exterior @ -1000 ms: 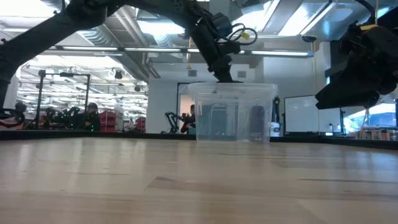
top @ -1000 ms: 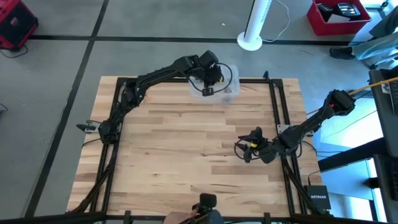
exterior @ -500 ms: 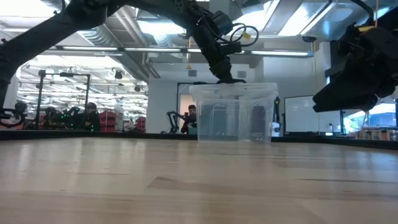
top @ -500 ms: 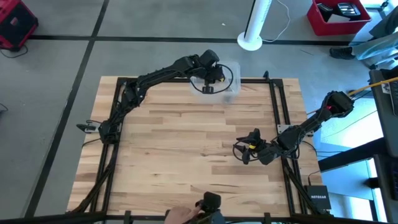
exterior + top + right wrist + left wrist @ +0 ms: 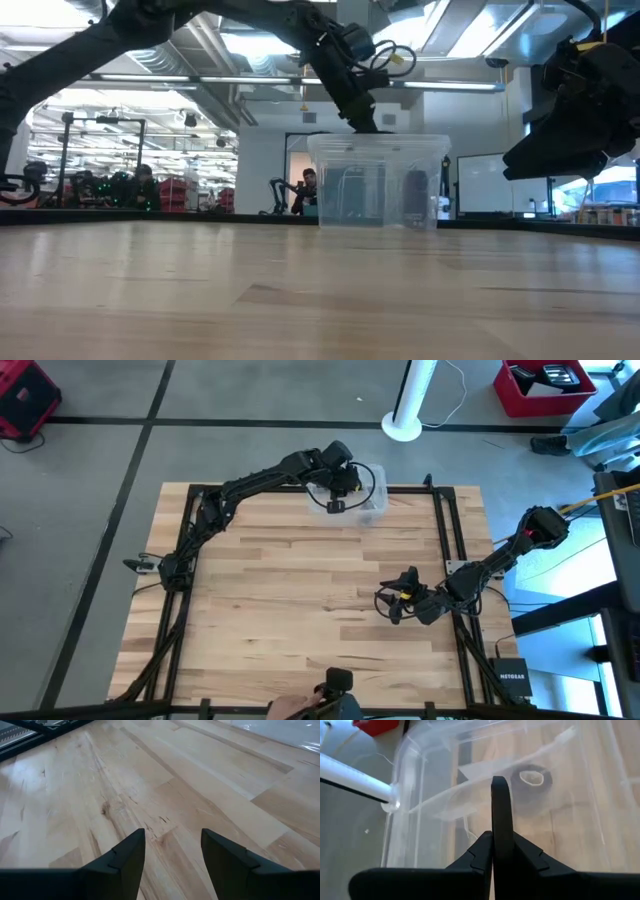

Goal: Roll bandage
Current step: Close the transparent tupperware lid, then return to Home Position

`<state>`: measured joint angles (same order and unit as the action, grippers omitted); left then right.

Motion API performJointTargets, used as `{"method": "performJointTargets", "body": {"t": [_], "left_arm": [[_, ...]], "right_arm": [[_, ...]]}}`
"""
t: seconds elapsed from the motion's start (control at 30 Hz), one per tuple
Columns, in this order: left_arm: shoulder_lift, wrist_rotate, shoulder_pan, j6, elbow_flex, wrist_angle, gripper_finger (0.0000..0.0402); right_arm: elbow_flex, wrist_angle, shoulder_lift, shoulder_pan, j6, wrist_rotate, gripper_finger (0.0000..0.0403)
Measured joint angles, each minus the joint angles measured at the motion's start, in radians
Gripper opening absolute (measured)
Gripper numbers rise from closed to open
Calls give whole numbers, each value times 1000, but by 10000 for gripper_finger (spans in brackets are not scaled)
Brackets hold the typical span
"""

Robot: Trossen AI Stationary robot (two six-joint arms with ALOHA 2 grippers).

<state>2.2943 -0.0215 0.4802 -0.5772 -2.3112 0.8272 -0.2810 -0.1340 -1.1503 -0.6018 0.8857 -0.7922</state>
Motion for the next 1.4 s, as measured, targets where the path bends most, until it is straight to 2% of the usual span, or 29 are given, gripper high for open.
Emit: {"method": "performJointTargets", "body": {"t": [0.47, 0.6, 0.77, 0.93, 1.03, 1.13, 1.33, 1.4], "left_arm": [[24, 50, -6, -29, -1, -13, 50], [24, 55, -5, 12, -1, -9, 93], [20, 74, -12, -10, -14, 4, 162], [-20, 123, -31, -29, -39, 0, 194], [-67, 153, -41, -38, -42, 6, 197], [-109, 150, -56, 15, -42, 52, 197], [-204, 2, -87, 115, -23, 187, 183], [-231, -7, -97, 152, 17, 217, 168]], "right_arm": [[0, -5, 0, 0, -4, 19, 195], [0, -5, 0, 0, -4, 26, 195], [0, -6, 0, 0, -4, 26, 195], [0, -19, 0, 0, -52, 45, 195], [0, -31, 0, 0, -83, 45, 195], [0, -29, 11, 0, -111, 44, 195], [-54, -19, 136, 1, -329, 45, 195], [-68, 9, 205, 15, -421, 50, 195]]}}
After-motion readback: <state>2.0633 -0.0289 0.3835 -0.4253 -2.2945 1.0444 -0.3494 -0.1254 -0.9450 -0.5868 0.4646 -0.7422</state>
